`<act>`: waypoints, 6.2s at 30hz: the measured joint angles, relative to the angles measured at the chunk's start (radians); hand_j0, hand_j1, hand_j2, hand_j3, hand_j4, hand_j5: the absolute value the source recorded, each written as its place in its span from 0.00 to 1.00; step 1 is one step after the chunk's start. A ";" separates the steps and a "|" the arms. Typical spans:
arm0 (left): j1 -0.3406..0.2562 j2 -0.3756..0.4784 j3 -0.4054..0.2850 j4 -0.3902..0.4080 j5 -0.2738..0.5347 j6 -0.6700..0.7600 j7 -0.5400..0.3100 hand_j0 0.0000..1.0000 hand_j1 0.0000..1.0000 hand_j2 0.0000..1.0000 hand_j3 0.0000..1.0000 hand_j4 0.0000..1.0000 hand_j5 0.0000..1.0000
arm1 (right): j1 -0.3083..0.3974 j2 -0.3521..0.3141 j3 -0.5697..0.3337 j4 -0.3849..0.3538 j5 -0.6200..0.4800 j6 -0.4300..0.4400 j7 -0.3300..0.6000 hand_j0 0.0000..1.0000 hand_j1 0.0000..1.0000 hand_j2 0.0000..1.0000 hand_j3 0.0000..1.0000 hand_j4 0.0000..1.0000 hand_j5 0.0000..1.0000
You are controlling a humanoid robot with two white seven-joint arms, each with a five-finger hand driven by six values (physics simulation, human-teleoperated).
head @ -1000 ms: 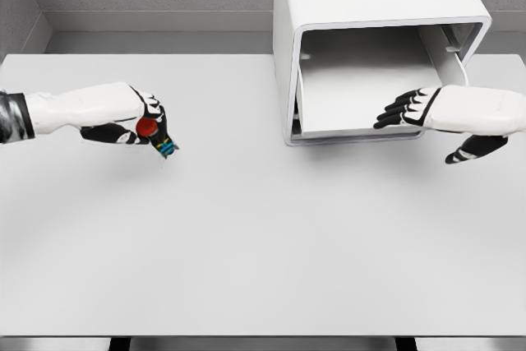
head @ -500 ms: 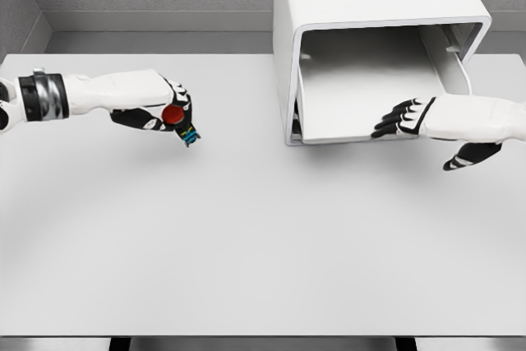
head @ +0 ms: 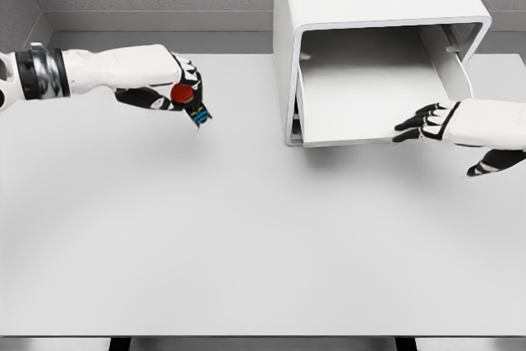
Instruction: Slide open multi-storey tabletop storage cabinets and put open load switch and slide close multi-storey tabletop storage cabinets
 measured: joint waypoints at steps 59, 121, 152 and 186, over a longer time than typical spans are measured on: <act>-0.138 0.008 -0.074 -0.207 0.062 0.000 0.005 0.42 0.42 0.42 0.42 0.42 0.42 | -0.012 -0.034 0.055 -0.001 0.039 0.000 -0.064 1.00 1.00 1.00 1.00 1.00 1.00; -0.249 -0.061 -0.133 -0.217 0.062 0.000 0.006 0.42 0.42 0.42 0.42 0.42 0.42 | -0.028 -0.030 -0.013 -0.013 -0.062 0.001 -0.261 1.00 1.00 1.00 1.00 1.00 1.00; -0.236 -0.032 -0.166 -0.215 0.066 0.000 0.006 0.43 0.43 0.43 0.43 0.43 0.43 | -0.043 0.112 0.137 0.093 -0.048 0.004 -0.100 1.00 1.00 1.00 1.00 1.00 1.00; -0.249 -0.008 -0.164 -0.224 0.094 0.000 0.008 0.43 0.43 0.43 0.43 0.43 0.43 | 0.002 -0.081 0.143 -0.005 -0.046 0.000 -0.105 1.00 1.00 1.00 1.00 1.00 1.00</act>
